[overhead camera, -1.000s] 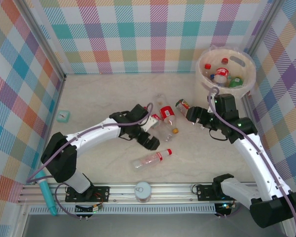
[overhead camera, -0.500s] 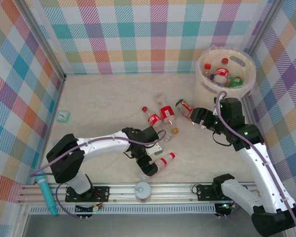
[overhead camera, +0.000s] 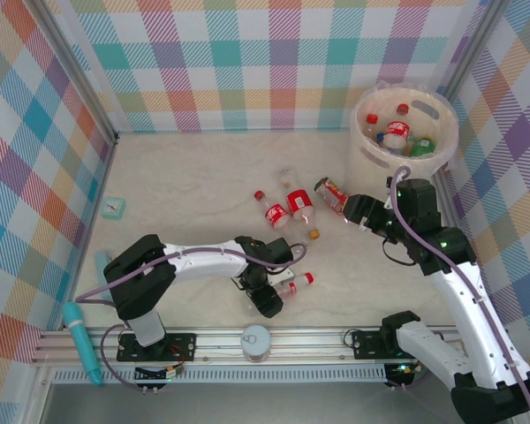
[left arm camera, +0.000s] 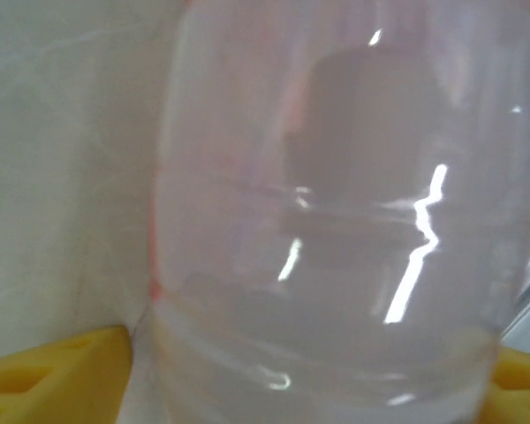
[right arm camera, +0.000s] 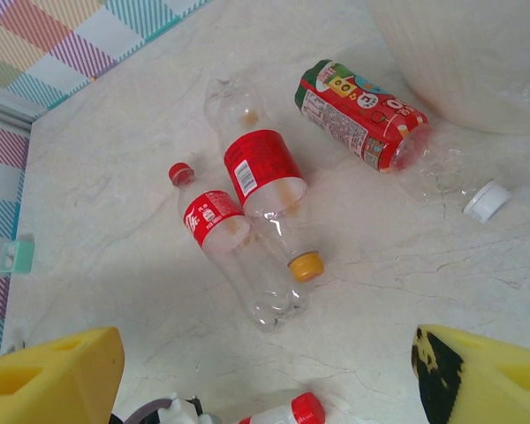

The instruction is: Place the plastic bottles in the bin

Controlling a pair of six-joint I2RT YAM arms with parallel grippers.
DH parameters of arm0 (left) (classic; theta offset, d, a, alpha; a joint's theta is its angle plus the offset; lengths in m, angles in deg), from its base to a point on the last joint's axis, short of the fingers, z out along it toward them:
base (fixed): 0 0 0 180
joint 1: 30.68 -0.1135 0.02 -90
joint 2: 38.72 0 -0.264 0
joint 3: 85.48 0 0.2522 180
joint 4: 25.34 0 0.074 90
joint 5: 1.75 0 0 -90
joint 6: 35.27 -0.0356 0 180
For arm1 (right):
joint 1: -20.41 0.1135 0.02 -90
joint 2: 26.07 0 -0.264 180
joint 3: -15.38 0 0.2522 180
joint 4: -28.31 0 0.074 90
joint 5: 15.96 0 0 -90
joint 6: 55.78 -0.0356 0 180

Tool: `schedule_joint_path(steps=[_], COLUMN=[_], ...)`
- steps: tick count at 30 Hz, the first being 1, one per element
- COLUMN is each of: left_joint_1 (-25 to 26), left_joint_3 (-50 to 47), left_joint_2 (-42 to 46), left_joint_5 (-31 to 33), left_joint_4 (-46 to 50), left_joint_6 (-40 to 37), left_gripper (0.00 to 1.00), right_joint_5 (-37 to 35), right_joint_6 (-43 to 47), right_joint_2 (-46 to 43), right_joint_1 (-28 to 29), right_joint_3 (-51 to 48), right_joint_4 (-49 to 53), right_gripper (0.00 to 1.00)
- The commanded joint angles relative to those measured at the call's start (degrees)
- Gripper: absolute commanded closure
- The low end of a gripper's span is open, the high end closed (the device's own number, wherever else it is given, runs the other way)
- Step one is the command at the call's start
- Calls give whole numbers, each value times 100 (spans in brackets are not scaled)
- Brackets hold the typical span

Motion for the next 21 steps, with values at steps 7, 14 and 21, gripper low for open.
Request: schedule_joint_path(steps=[7, 14, 21], left_joint_1=[-347, -1509, -1602], left_joint_3=[-379, -632, -623], left_joint_2=[1111, 2394, 2614], left_joint_5=[573, 441, -442], left_joint_4=[-310, -1454, -2399], left_joint_6=[204, 1184, 1349], left_gripper=[42, 49, 49], right_joint_5=[587, 1911, 1962], right_joint_6=[-362, -919, -1104], right_joint_2=[-62, 576, 1501], right_joint_1=[19, 291, 1094], right_joint_3=[-371, -787, -595], right_joint_4=[-301, -1633, -2786], right_gripper=[15, 14, 14])
